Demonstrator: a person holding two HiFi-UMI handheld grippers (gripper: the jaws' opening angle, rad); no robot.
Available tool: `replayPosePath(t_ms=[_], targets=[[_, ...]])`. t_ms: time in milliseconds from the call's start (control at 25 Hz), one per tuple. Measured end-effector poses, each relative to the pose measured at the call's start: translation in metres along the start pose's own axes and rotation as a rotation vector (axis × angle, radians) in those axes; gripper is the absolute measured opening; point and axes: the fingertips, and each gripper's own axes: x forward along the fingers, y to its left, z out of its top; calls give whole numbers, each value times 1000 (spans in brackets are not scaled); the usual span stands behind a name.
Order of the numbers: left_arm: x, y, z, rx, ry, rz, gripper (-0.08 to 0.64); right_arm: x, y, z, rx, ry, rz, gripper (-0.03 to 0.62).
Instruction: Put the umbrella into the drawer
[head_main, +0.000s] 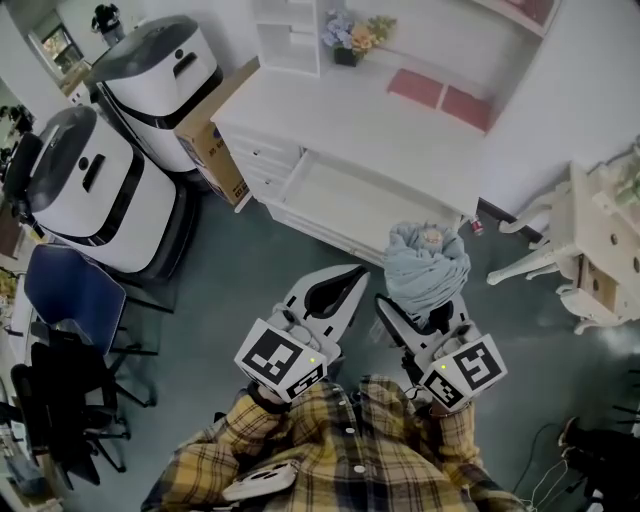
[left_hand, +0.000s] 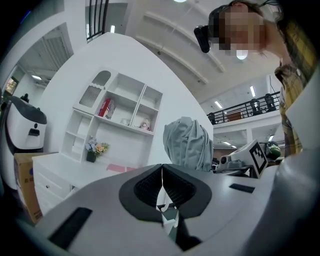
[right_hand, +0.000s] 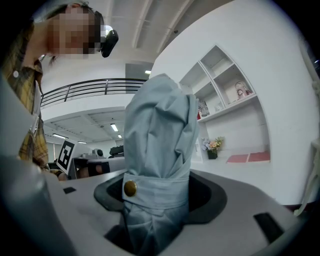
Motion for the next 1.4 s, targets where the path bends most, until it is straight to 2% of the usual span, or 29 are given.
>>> replayPosePath(t_ms=[440, 760, 1040, 1400], targets=[[10, 72, 13, -2, -11, -51, 20, 63, -21, 3, 43, 3, -70, 288], [11, 95, 16, -31, -17, -62, 20, 69, -29, 7, 53, 11, -126, 288], [39, 113, 7, -46, 9, -71, 20, 80, -65, 2, 79, 32, -155, 288], [109, 165, 13, -71, 28, -76, 20, 134, -122, 15, 116, 44, -126, 288]])
